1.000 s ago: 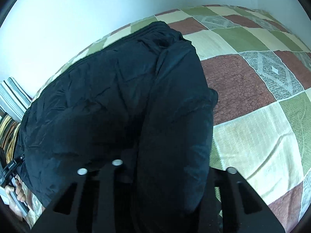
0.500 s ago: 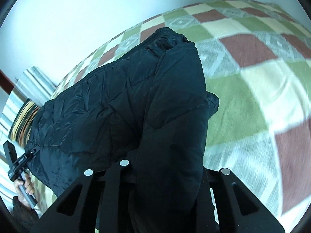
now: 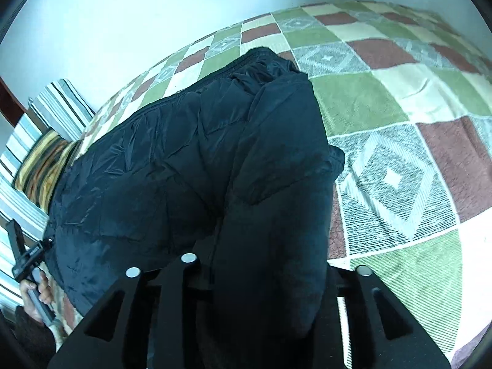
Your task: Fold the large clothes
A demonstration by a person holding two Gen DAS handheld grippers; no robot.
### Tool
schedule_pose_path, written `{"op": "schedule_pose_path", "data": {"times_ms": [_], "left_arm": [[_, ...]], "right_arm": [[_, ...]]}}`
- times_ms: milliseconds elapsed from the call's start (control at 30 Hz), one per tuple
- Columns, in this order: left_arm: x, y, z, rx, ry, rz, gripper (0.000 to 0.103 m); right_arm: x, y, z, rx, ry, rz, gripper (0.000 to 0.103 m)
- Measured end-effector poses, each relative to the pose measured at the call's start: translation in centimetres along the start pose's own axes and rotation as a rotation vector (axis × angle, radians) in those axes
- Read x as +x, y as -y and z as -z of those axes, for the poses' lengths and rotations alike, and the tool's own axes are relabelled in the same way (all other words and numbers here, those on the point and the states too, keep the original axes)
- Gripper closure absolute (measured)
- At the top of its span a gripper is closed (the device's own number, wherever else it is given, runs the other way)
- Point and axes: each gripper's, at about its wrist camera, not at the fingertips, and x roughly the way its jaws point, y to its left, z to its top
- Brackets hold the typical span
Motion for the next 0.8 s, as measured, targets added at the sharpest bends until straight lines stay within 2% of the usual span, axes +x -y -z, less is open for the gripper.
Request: {"op": "schedule_pose_path", "data": {"times_ms": [67,167,300,433,567,800], "left_arm": [[0.0,0.1,0.0,0.018,0.006,-0.055,0.028],[-0.5,-0.1,0.2,0.040,0.016,-0.095,0.020],[-1.1,-0.8,0.5,0.019,0.023,-0.103,0.014],[-1.2,-1.6,0.7,-0.025,0.027,-0.106,0.009],[-1.3,-1.3,0.7,-0.010,0.033,-0.121,0.009],[-1.3,-1.2,0.5,-0.011,0.030,-0.125,0.009]], "right_arm": [[-0.5,0.0,0.2,-0.005,0.007,0.032,0.065],[-1.7,-0.2,0.6,-0.008,0.019,0.065,0.062],[-3.5,-0.5,0.5,0.004,0.064,0.130,0.058],[-6.8,-2.9,0.6,-0.033,0.182,0.256,0.054],[-8.3,-6.9,1.1,-0.099,0.232,0.233,0.054],[-3.7,-14.8,2.4,-0.262,0.136,0.152,0.055]]}}
